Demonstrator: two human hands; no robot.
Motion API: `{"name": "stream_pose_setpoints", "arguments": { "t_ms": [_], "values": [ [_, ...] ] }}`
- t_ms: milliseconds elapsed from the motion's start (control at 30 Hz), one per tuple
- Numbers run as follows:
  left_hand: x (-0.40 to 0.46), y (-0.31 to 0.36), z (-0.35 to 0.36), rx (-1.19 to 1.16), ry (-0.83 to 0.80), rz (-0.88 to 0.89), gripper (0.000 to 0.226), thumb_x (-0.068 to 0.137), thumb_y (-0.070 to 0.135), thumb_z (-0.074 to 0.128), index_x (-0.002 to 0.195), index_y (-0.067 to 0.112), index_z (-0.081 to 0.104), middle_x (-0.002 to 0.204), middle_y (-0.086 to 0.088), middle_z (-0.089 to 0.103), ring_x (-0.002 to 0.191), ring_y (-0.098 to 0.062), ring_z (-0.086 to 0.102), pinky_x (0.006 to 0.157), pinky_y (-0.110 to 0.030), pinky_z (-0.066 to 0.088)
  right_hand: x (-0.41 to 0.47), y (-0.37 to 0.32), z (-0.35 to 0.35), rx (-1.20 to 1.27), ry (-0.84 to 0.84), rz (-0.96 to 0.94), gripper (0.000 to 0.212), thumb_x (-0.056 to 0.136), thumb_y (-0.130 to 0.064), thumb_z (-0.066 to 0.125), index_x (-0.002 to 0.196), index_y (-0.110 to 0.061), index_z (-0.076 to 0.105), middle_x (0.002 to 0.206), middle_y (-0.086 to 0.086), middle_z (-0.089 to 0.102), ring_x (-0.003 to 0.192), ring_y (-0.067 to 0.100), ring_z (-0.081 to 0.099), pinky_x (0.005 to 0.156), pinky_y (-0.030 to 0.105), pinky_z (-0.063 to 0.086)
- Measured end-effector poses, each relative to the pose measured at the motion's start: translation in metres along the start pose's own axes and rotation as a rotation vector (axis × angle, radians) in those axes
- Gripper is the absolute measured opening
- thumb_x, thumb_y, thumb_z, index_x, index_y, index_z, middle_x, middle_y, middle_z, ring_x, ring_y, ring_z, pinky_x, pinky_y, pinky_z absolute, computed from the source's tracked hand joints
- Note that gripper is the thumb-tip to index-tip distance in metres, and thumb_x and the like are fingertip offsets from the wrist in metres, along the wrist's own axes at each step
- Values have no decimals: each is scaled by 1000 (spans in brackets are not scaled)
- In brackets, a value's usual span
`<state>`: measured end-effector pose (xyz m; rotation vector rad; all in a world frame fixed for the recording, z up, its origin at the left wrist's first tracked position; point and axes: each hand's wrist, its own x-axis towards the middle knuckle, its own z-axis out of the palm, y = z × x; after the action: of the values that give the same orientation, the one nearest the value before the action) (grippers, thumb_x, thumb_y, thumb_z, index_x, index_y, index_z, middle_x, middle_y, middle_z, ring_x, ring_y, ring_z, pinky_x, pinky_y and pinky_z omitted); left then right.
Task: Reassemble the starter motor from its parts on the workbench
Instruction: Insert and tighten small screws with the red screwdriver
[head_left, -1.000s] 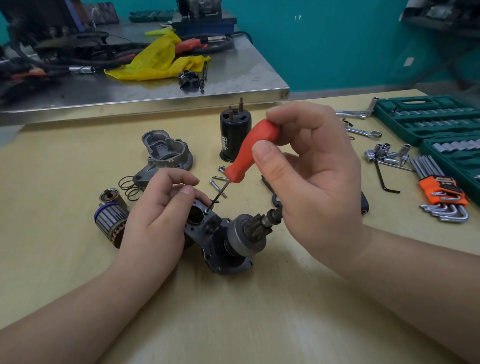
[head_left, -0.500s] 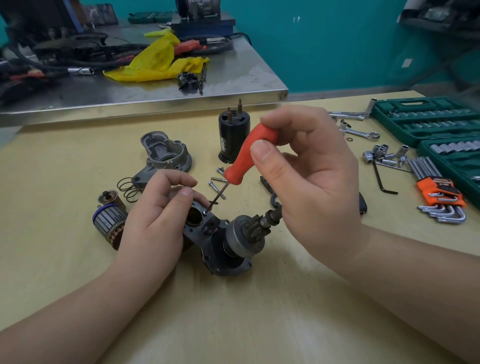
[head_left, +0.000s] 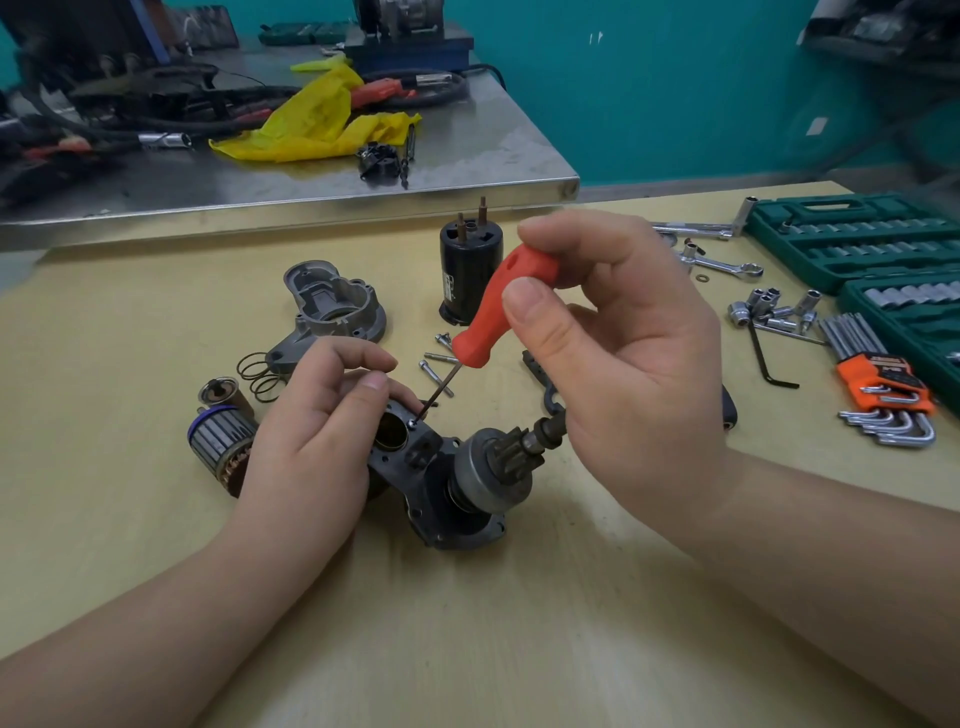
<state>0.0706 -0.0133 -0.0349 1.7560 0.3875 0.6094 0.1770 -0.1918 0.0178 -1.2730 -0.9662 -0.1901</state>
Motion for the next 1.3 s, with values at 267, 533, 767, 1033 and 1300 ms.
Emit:
{"name": "stream_pose_setpoints", "arguments": {
  "t_ms": [267, 533, 767, 1033, 1300],
  "values": [
    [-1, 3, 0, -1, -3, 8, 22, 92, 50, 54, 107, 41, 66, 102, -3, 80, 100, -38, 73, 86, -72, 58, 1, 1, 0, 76, 34, 18, 27, 104, 2, 56, 124, -15, 62, 109, 18, 71, 95, 16, 66, 72, 31, 55],
    [0, 2, 0, -24, -7, 5, 20, 93, 48, 55, 106, 40, 67, 102, -5, 80, 98, -35, 75, 83, -70, 61, 1, 1, 1, 56, -2, -39, 28, 104, 5, 54, 128, -10, 57, 99, -1, 64, 86, 1, 68, 69, 32, 58],
    [0, 3, 0, -6, -6, 5, 19, 94, 47, 53, 106, 41, 67, 102, -4, 80, 101, -36, 74, 86, -72, 59, 1, 3, 1, 31, 41, 40, 24, 102, -3, 63, 119, -19, 63, 103, 6, 68, 94, 18, 64, 74, 49, 56],
    [0, 2, -1, 15, -6, 0, 18, 97, 43, 52, 107, 42, 67, 102, -2, 80, 102, -35, 74, 86, -71, 59, 1, 2, 0, 86, 55, 59, 24, 104, 0, 56, 120, -16, 63, 109, 15, 70, 91, 16, 65, 78, 27, 55],
    [1, -2, -1, -21, -10, 2, 20, 95, 46, 54, 108, 40, 66, 100, -3, 80, 97, -34, 75, 82, -67, 62, 2, 2, 0, 48, 44, 42, 22, 103, -3, 63, 118, -18, 63, 100, -5, 68, 92, 8, 65, 71, 44, 56]
  ]
}}
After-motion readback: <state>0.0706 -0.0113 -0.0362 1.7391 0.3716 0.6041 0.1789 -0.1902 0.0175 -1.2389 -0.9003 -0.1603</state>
